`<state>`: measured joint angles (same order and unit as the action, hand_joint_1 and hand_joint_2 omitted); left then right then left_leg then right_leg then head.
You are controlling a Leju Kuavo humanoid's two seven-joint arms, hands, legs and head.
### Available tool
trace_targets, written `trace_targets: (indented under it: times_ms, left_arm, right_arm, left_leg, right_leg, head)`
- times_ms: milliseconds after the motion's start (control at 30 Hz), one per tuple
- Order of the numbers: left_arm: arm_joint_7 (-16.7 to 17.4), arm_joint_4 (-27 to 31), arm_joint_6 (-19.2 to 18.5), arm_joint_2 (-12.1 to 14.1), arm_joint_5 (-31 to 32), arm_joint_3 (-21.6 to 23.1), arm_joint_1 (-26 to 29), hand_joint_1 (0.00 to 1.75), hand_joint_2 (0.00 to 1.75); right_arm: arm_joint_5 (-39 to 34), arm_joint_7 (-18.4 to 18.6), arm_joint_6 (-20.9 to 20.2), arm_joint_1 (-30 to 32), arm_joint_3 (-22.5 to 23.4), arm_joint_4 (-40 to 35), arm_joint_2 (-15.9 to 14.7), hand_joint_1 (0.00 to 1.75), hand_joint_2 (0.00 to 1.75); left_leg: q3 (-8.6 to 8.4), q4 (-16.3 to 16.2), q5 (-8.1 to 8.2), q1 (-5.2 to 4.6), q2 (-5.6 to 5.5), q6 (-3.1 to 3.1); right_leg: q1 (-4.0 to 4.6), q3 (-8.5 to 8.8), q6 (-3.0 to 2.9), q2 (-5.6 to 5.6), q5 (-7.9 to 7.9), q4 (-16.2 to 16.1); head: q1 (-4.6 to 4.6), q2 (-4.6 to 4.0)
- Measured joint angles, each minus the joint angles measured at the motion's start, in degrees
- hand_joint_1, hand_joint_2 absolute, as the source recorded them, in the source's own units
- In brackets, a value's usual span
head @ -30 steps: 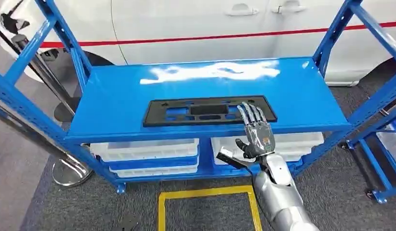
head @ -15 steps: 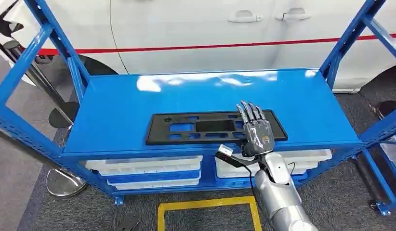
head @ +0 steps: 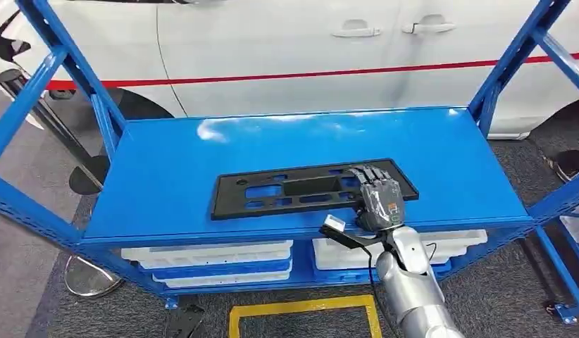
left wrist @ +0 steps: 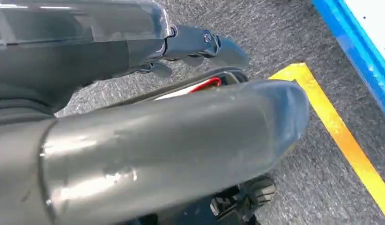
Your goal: Take the parts from the cabinet and place them on the table.
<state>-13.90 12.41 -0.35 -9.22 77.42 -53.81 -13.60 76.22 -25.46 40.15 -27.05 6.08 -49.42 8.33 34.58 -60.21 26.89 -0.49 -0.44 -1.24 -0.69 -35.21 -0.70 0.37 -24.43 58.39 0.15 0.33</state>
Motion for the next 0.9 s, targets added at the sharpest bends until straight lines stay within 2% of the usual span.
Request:
trace_targets:
  times_ms: [33, 100, 133, 167, 200, 267, 300, 333, 433, 467, 500, 533, 600, 633, 667, 700, 733, 800, 833, 900]
  left_arm:
    - [0.0, 0.0, 0.1, 0.0, 0.0, 0.0, -0.1, 0.0, 0.0]
    - [-0.1, 0.0, 0.1, 0.0, -0.1, 0.0, -0.2, 0.0, 0.0]
    - [-0.1, 0.0, 0.2, 0.0, -0.2, 0.0, -0.1, 0.0, 0.0]
    - [-0.2, 0.0, 0.3, 0.0, -0.2, 0.0, -0.1, 0.0, 0.0]
    - [-0.2, 0.0, 0.3, 0.0, -0.4, 0.0, -0.1, 0.0, 0.0]
    - [-0.5, 0.0, 0.4, 0.0, -0.9, -0.1, -0.4, 0.0, 0.0]
    - [-0.7, 0.0, 0.4, 0.0, -1.2, -0.2, -0.5, 0.0, 0.0]
    - [-0.9, 0.0, 0.4, 0.0, -1.3, -0.3, -0.7, 0.0, 0.0]
    - [-1.0, 0.0, 0.5, -0.1, -1.7, -0.7, -0.7, 0.0, 0.0]
    - [-1.0, 0.0, 0.5, -0.1, -1.8, -0.7, -0.7, 0.0, 0.0]
    - [-1.0, 0.0, 0.5, -0.1, -1.9, -0.7, -0.8, 0.0, 0.0]
    - [-1.0, 0.0, 0.5, -0.1, -1.9, -0.7, -0.9, 0.0, 0.0]
    - [-1.0, 0.0, 0.5, -0.1, -1.9, -0.7, -0.9, 0.0, 0.0]
    - [-1.0, 0.0, 0.5, -0.1, -1.9, -0.7, -0.9, 0.0, 0.0]
    - [-1.0, 0.0, 0.6, -0.1, -1.9, -0.7, -0.8, 0.0, 0.0]
    - [-1.0, 0.0, 0.6, -0.1, -1.9, -0.7, -0.8, 0.0, 0.0]
    - [-1.1, 0.0, 0.8, -0.1, -2.0, -0.7, -0.8, 0.0, 0.0]
    - [-1.4, 0.0, 1.1, -0.1, -2.1, -0.7, -0.8, 0.0, 0.0]
    - [-1.5, 0.0, 1.2, -0.1, -2.3, -0.8, -0.9, 0.0, 0.0]
    - [-2.2, 0.0, 1.6, -0.2, -2.9, -1.0, -0.9, 0.0, 0.0]
  right_arm:
    - [-0.1, 0.0, 0.0, -0.1, 0.0, 0.0, 0.0, 1.75, 1.75]
    - [-0.2, 0.0, 0.0, -0.2, 0.0, -0.1, 0.0, 1.75, 1.75]
    - [-0.2, 0.0, 0.0, -0.2, 0.0, -0.2, 0.0, 1.75, 1.75]
    - [-0.3, 0.0, 0.0, -0.1, 0.0, -0.5, 0.0, 1.75, 1.75]
    - [-0.6, -0.2, 0.0, -0.1, 0.0, -0.8, 0.0, 1.75, 1.75]
    - [-1.1, -0.2, 0.0, -0.2, 0.0, -1.7, 0.0, 1.75, 1.75]
    - [-1.1, -0.1, 0.0, -0.2, 0.0, -2.2, 0.0, 1.75, 1.75]
    - [-1.3, 0.0, 0.0, -0.4, 0.0, -2.6, -0.1, 1.75, 1.75]
    - [-1.8, 0.2, 0.0, -0.4, 0.0, -3.1, -0.2, 1.75, 1.75]
    - [-1.9, 0.2, 0.0, -0.4, 0.0, -3.4, -0.2, 1.75, 1.75]
    - [-1.9, 0.2, 0.0, -0.4, 0.0, -3.6, -0.3, 1.75, 1.75]
    - [-1.9, 0.2, 0.0, -0.5, 0.0, -3.7, -0.4, 1.75, 1.75]
    - [-2.0, 0.2, 0.0, -0.4, 0.0, -3.7, -0.6, 1.75, 1.75]
    - [-2.0, 0.2, 0.0, -0.2, 0.0, -3.7, -0.7, 1.75, 1.75]
    - [-2.1, 0.2, 0.0, 0.0, 0.0, -3.7, -0.7, 1.75, 1.75]
    - [-2.3, 0.0, 0.0, 0.1, 0.0, -3.8, -0.7, 1.75, 1.75]
    - [-2.5, -0.2, 0.0, 0.1, 0.0, -4.0, -0.7, 1.75, 1.75]
    - [-3.8, -0.9, 0.0, 0.0, 0.0, -4.9, -1.0, 1.75, 1.75]
    - [-4.2, -1.2, 0.0, -0.1, 0.0, -5.2, -1.0, 1.75, 1.75]
    - [-4.4, -4.4, 0.0, 0.6, 0.6, -8.1, -0.7, 1.75, 1.75]
  left_leg:
    - [1.37, -3.0, 1.71, 0.18, 0.04, 0.32]
    - [5.99, -12.0, 5.34, 0.66, 0.03, 0.9]
    - [7.73, -14.9, 5.95, 0.86, 0.05, 1.16]
    - [8.3, -15.5, 5.23, 1.11, 0.06, 1.35]
    - [7.53, -13.3, 3.23, 1.35, 0.08, 1.5]
    - [3.04, -3.6, -2.12, 1.73, 0.15, 1.55]
    - [1.51, 0.2, -2.63, 1.82, 0.22, 1.51]
    - [0.75, 1.1, -2.14, 1.34, 0.16, 1.31]
    - [0.92, 0.9, -2.21, 1.02, 0.04, 0.26]
    - [0.6, 1.5, -2.57, 1.24, 0.07, -0.35]
    - [0.41, 1.8, -2.73, 1.27, 0.12, -0.68]
    - [0.42, 1.8, -2.71, 1.21, 0.15, -1.11]
    - [0.42, 1.8, -2.62, 1.02, 0.19, -1.46]
    - [0.45, 1.8, -2.58, 0.89, 0.18, -1.53]
    - [0.43, 1.7, -2.58, 0.82, 0.15, -1.53]
    - [0.4, 1.7, -2.56, 0.8, 0.09, -1.52]
    - [0.38, 1.6, -2.54, 0.79, 0.05, -1.49]
    - [0.33, 1.4, -2.28, 0.78, 0.01, -1.17]
    - [0.54, 1.2, -2.15, 0.35, 0.01, -0.94]
    - [0.64, 1.2, -2.23, 0.43, 0.02, -0.52]
  right_leg:
    - [-0.02, 0.09, -0.34, -0.14, -0.04, 0.0]
    - [0.03, 0.09, -0.57, -0.31, -0.19, 0.1]
    - [0.03, 0.09, -0.58, -0.33, -0.25, 0.1]
    - [0.01, 0.11, -0.53, -0.32, -0.32, 0.2]
    - [-0.03, 0.15, -0.45, -0.29, -0.44, 0.3]
    - [-0.16, 0.43, -0.01, -0.24, -0.83, 0.6]
    - [-0.15, 0.47, 0.27, -0.26, -1.06, 0.8]
    - [0.21, 0.23, 0.64, -0.21, -1.2, 1.1]
    - [-0.01, 0.43, 1.57, -0.18, -0.92, 0.5]
    - [-0.1, 0.41, 1.98, -0.17, -1.17, 0.7]
    - [-0.29, 0.13, 2.06, -0.2, -1.94, 1.7]
    - [-0.27, -1.06, 2.1, -0.25, -3.67, 4.2]
    - [-0.19, -5.52, 2.29, -0.21, -8.07, 13.5]
    - [-0.2, -7.4, 2.37, -0.22, -9.03, 17.1]
    - [-0.2, -7.98, 2.36, -0.23, -8.65, 18.0]
    - [-0.2, -7.27, 2.26, -0.23, -6.9, 16.2]
    - [-0.19, -5.7, 2.13, -0.23, -4.73, 12.8]
    - [-0.1, -0.66, 1.5, -0.24, -0.26, 2.4]
    - [0.27, -0.11, 1.36, -0.23, -1.15, 1.2]
    - [0.36, -0.27, 1.17, -0.22, -0.89, 1.1]
  head:
    - [-0.04, 0.0]
    - [-0.02, 0.0]
    - [-0.04, 0.0]
    - [0.0, 0.0]
    - [-0.04, 0.0]
    - [-0.04, 0.0]
    - [-0.02, 0.0]
    - [-0.04, 0.0]
    - [-0.02, 0.0]
    - [0.0, 0.0]
    - [-0.02, 0.0]
    - [0.04, 0.0]
    - [0.0, 0.0]
    - [0.02, 0.0]
    - [-0.02, 0.0]
    - [0.02, 0.0]
    - [0.0, 0.0]
    - [0.02, 0.0]
    - [0.0, 0.0]
    - [0.0, 0.0]
